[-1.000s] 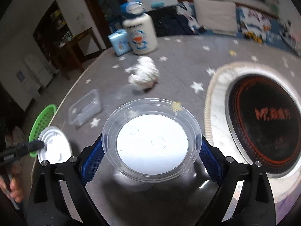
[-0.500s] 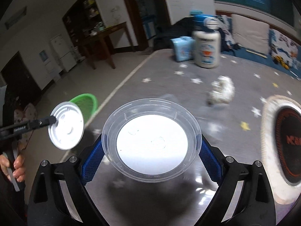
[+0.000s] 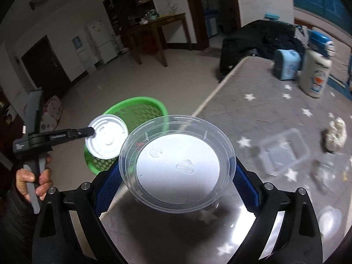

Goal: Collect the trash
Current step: 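Carry the white lid and clear bowl to the green basket and release both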

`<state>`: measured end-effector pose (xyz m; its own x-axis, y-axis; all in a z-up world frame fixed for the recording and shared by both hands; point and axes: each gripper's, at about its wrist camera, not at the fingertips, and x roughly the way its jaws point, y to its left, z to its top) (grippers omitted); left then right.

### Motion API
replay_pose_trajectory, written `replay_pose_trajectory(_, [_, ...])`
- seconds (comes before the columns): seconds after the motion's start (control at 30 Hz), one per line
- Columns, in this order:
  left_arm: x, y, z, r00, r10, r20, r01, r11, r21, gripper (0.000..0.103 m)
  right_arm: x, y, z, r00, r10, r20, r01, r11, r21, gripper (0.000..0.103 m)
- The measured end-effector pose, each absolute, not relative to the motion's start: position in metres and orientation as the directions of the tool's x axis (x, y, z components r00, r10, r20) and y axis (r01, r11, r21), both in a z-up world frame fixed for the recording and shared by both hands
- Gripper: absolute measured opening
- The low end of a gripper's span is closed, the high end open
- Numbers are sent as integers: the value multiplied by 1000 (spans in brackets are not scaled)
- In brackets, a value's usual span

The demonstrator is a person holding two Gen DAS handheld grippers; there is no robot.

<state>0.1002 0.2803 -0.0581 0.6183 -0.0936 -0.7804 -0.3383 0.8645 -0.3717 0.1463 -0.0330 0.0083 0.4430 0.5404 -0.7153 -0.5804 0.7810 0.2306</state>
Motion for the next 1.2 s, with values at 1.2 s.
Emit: replay_pose_trajectory(1.2, [28,318,-75,580,49,-813,-488,820,-299,47,176,142,-52,238,506,-829,-691,688,222,93])
